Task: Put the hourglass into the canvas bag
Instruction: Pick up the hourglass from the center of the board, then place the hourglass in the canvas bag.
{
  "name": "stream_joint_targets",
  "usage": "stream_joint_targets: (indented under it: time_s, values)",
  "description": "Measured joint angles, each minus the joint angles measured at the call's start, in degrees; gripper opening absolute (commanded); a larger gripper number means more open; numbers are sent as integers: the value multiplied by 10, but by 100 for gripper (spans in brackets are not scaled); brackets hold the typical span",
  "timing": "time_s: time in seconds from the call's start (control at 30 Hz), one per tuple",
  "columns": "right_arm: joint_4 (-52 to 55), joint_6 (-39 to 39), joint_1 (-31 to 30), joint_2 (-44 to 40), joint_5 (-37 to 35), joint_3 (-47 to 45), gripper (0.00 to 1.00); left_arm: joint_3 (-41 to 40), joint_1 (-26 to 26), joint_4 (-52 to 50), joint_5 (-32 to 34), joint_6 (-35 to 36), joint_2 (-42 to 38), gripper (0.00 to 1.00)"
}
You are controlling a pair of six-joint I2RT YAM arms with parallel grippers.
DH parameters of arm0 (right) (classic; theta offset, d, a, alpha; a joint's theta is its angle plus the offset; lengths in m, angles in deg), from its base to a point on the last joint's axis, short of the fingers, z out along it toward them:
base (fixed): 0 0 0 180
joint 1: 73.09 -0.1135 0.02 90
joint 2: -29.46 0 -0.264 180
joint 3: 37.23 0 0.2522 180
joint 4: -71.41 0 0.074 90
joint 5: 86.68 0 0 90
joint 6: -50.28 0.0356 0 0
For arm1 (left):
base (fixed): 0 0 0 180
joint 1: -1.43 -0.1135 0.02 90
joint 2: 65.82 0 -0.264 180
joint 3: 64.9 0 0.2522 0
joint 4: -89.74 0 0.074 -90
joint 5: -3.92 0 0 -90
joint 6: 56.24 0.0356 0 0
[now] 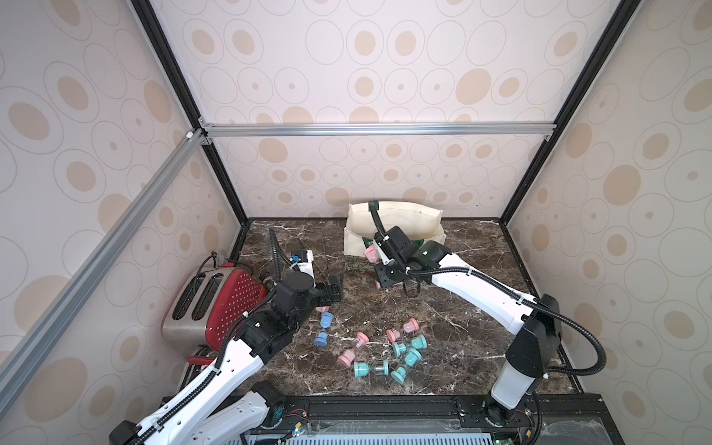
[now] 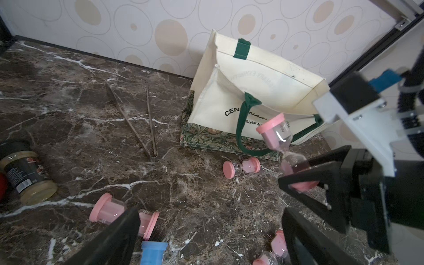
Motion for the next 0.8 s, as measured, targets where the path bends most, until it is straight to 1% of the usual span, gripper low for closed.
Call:
stream_joint_targets:
  time_s: [0.17,0.33,0.43,0.6,0.8]
  values:
    - [15,-23,54,1,1,60,22,24,0,28,-29,14,44,97]
    - [29,-43,95,29,-6,143,22,39,0,52,-52,21,80,98]
    - [38,-55,112,63,-5,190,22,47,0,66,-63,25,100,97]
    - [63,-77,135,147,-7,269,22,51,0,90,-78,29,130,97]
    - [93,-102,154,230,-13,325,22,63,0,109,-85,30,165,97]
